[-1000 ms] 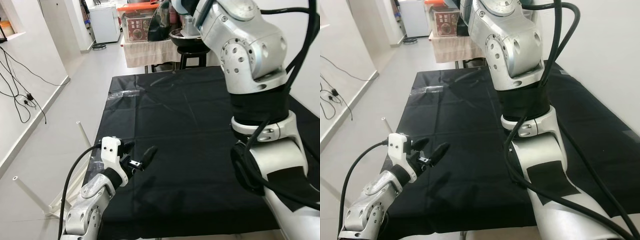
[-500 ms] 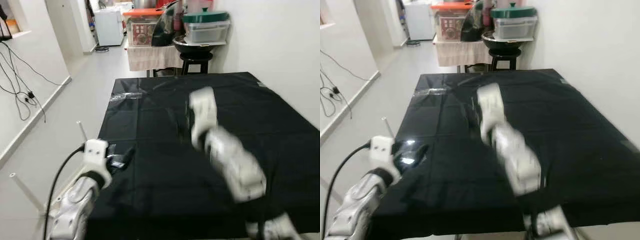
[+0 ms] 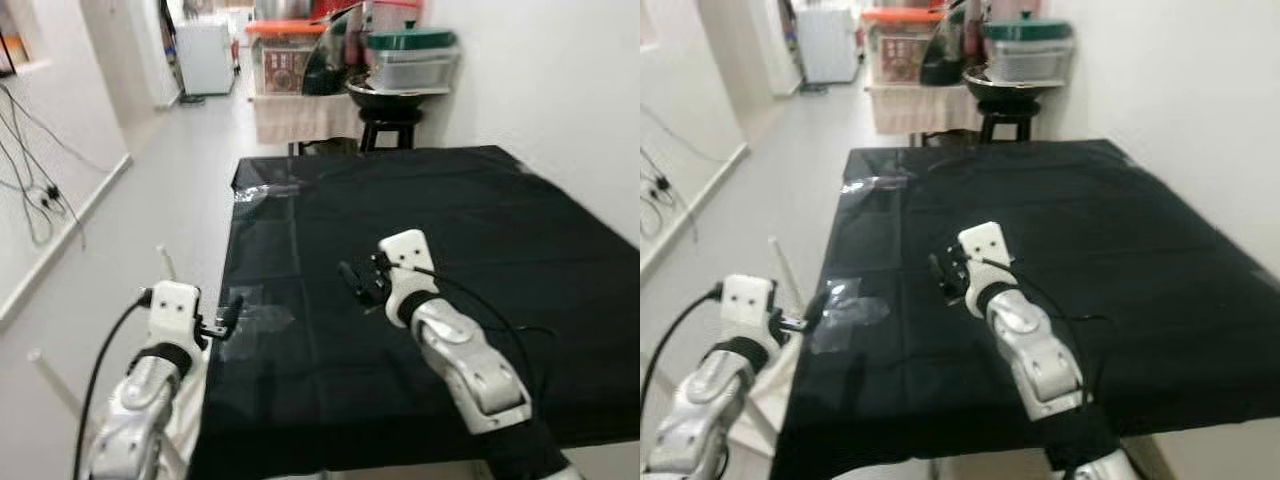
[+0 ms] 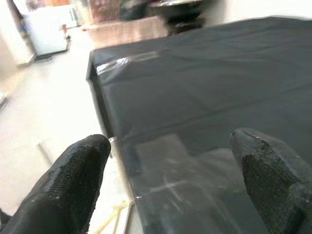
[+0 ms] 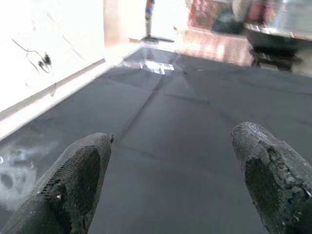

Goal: Building children table

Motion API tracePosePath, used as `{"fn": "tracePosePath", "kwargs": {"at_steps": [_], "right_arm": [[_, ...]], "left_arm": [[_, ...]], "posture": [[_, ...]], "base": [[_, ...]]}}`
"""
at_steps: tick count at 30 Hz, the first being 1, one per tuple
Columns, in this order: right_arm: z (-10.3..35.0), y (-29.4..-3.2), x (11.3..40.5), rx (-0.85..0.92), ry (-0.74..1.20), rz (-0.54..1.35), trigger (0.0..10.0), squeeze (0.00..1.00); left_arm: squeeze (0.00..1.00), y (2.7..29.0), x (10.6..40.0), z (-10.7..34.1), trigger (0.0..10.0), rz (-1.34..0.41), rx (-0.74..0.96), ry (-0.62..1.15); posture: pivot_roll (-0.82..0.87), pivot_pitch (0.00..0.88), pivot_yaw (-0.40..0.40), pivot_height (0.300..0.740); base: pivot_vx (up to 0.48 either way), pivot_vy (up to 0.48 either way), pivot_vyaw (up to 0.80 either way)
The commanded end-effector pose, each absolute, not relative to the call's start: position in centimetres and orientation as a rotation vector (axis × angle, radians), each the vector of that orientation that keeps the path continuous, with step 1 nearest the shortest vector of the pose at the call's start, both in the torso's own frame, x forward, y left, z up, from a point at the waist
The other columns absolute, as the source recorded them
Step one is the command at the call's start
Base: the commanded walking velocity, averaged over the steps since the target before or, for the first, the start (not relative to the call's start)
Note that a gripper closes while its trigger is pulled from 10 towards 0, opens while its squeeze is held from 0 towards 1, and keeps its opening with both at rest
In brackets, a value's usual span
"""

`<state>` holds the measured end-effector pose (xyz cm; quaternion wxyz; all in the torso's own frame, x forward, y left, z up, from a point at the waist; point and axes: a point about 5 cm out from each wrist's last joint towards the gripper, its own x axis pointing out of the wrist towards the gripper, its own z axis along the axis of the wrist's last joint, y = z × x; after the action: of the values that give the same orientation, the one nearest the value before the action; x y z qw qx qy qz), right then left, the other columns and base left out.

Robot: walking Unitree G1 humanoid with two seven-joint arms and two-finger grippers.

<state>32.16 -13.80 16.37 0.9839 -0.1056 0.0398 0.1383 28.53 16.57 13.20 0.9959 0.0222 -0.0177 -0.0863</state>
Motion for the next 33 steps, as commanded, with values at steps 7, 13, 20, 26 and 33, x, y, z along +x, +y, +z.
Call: {"fn": "tracePosePath", "kwargs": {"at_steps": [7, 13, 20, 26, 33], "right_arm": [[16.4, -13.5, 31.9, -0.219, 0.059, 0.282, 10.0, 0.00], [15.7, -13.7, 31.5, -0.219, 0.069, 0.272, 10.0, 0.00], [15.0, -13.8, 30.9, -0.179, 0.078, 0.258, 10.0, 0.00], [13.7, -13.5, 30.1, -0.118, 0.106, 0.249, 10.0, 0.00], [10.9, -11.9, 28.4, -0.019, 0.184, 0.281, 10.0, 0.00]], "left_arm": [[0.00, 17.1, 28.6, 13.0, 10.0, -0.158, 0.067, -0.034], [0.00, 16.8, 28.6, 12.9, 10.0, -0.170, 0.069, -0.038], [0.00, 16.4, 28.6, 12.8, 10.0, -0.184, 0.072, -0.038], [0.00, 16.4, 28.4, 12.1, 10.0, -0.189, 0.070, -0.022], [0.00, 14.5, 27.0, 10.5, 10.0, -0.326, 0.069, 0.048]], "posture": [[0.03, 0.000, 0.008, 0.740], [0.02, 0.000, 0.013, 0.740], [0.01, 0.000, 0.016, 0.740], [0.01, 0.000, 0.020, 0.740], [0.02, 0.000, 0.023, 0.740]], "base": [[0.000, 0.480, 0.00], [0.000, 0.480, 0.00], [0.000, 0.480, 0.00], [0.000, 0.435, 0.00], [0.000, 0.000, 0.00]]}}
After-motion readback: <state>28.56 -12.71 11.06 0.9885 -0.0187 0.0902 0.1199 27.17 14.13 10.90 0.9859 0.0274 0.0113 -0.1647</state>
